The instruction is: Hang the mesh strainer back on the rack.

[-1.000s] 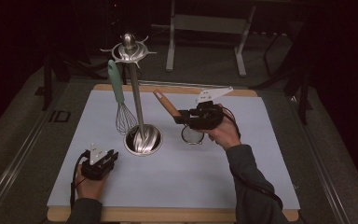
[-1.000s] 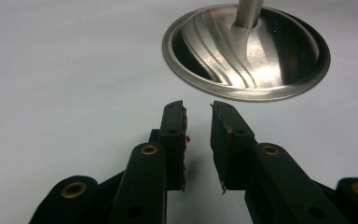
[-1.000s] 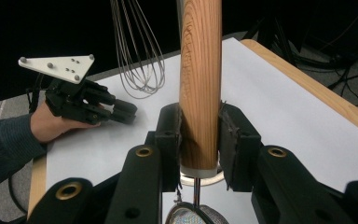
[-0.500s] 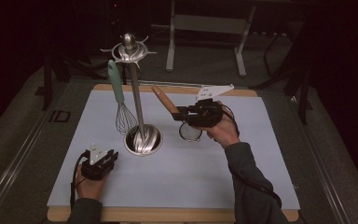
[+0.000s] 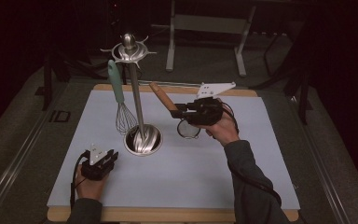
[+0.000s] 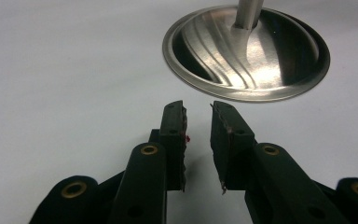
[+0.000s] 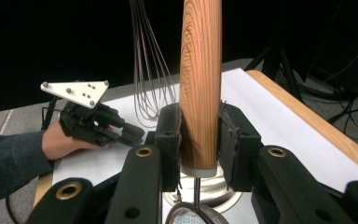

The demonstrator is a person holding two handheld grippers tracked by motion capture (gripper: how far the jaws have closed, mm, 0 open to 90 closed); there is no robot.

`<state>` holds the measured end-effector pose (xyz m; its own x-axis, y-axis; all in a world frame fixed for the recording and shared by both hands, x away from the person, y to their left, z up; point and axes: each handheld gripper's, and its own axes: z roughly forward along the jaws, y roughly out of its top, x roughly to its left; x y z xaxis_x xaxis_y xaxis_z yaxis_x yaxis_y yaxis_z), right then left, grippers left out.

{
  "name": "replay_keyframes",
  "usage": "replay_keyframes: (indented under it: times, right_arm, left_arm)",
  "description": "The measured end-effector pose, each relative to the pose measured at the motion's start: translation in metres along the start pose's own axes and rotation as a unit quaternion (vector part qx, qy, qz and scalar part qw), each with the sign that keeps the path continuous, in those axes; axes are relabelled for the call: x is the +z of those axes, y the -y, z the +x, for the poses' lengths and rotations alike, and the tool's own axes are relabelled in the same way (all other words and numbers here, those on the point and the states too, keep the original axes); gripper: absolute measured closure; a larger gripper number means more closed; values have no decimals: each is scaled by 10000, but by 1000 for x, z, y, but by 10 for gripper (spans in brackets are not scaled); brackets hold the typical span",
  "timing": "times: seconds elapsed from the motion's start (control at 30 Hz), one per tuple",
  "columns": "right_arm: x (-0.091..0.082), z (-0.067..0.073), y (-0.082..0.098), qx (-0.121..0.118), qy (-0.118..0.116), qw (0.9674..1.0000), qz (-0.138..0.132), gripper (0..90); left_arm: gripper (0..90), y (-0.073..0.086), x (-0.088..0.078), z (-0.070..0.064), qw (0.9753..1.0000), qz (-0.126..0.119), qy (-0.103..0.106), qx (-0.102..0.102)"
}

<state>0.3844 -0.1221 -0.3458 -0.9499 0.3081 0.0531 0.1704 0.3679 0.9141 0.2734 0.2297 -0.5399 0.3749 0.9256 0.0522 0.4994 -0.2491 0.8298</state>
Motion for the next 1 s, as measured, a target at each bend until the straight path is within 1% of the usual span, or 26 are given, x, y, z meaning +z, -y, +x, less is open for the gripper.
replay_keyframes:
  times: [0.13,0.17,0.33,0.4,0.5,0.7,0.73,0.9,0.93,1.0]
  right_arm:
    - [-3,1,-4,-46,-30,10000,-69,709]
    - [-3,1,-5,-88,-22,9999,-89,709]
    - [-6,1,-12,-170,0,9998,-65,709]
    - [-8,1,-15,-220,-15,9997,-102,709]
    - [-9,2,-18,-226,-20,9997,-127,709]
    - [-13,4,-25,-261,-60,9993,-246,709]
    - [-15,5,-27,-266,-92,9991,-312,709]
    - [-18,7,-32,-313,-135,9985,-428,709]
    - [-20,8,-34,-312,-178,9980,-521,709]
    - [-22,9,-36,-323,-193,9976,-576,709]
  left_arm:
    - [753,0,0,0,10000,0,1,1]
    - [753,0,0,0,10000,2,-1,1]
    - [753,0,0,0,10000,6,-3,5]
    - [753,0,0,0,10000,4,0,3]
    - [753,0,0,0,10000,-1,-1,2]
    - [753,0,0,0,10000,6,2,5]
    - [753,0,0,0,10000,0,6,1]
    - [753,0,0,0,10000,0,5,3]
    - [753,0,0,0,10000,-7,1,-5]
    - [753,0,0,0,10000,-7,5,-5]
